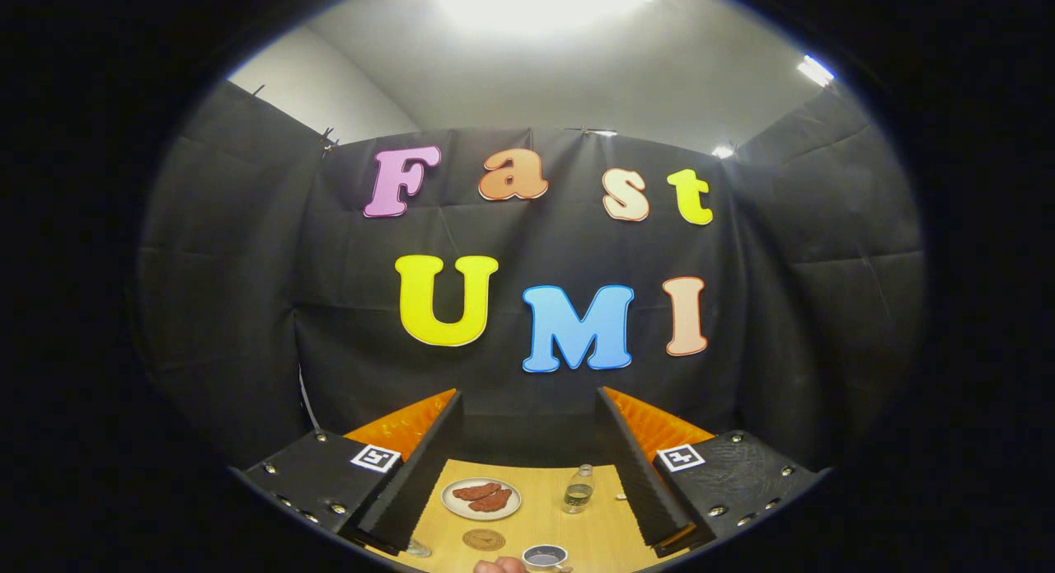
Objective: Take the bottle from table, then pour the juice into the cup, finally place the bottle on the coaster
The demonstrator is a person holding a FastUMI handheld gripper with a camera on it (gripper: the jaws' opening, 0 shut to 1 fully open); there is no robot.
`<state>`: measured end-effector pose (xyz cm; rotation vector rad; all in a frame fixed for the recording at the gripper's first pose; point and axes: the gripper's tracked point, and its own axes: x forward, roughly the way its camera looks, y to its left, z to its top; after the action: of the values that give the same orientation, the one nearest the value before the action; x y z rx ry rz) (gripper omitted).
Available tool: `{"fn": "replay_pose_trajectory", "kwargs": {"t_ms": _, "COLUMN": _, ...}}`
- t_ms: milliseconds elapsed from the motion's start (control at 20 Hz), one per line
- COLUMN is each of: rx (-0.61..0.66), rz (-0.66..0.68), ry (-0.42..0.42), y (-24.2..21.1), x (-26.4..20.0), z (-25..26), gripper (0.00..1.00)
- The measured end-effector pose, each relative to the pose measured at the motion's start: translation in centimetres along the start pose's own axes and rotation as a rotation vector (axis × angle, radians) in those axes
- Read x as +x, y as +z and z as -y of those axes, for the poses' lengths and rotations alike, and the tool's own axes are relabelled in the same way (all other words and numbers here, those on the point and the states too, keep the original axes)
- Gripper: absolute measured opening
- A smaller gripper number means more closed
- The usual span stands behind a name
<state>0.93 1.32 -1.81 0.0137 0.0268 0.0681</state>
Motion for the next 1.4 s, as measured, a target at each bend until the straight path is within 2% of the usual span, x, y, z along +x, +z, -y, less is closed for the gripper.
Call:
{"fn": "replay_pose_trajectory", "kwargs": {"t_ms": 200, "rx": -0.024, "rz": 0.011, "ry": -0.019, "y": -0.6, "x": 0.7, "z": -1.5, "gripper": 0.98}}
{"fn": "replay_pose_trajectory", "kwargs": {"t_ms": 350, "rx": -0.031, "rz": 0.035, "ry": -0.024, "y": -2.9, "x": 0.6, "z": -3.4, "gripper": 0.98}}
{"fn": "replay_pose_trajectory", "kwargs": {"t_ms": 600, "rx": -0.058, "rz": 0.013, "ry": -0.003, "y": -10.0, "x": -0.9, "z": -7.4, "gripper": 0.98}}
{"fn": "replay_pose_trajectory", "kwargs": {"t_ms": 900, "rx": 0.006, "rz": -0.019, "ry": 0.039, "y": -19.1, "x": -3.5, "z": -11.3, "gripper": 0.98}}
{"fn": "replay_pose_trajectory", "kwargs": {"t_ms": 1200, "rx": -0.082, "rz": -0.043, "ry": 0.132, "y": -26.9, "x": -4.5, "z": -16.0, "gripper": 0.98}}
{"fn": "replay_pose_trajectory", "kwargs": {"t_ms": 1400, "rx": 0.003, "rz": -0.115, "ry": 0.146, "y": -33.5, "x": -4.3, "z": -18.8, "gripper": 0.98}}
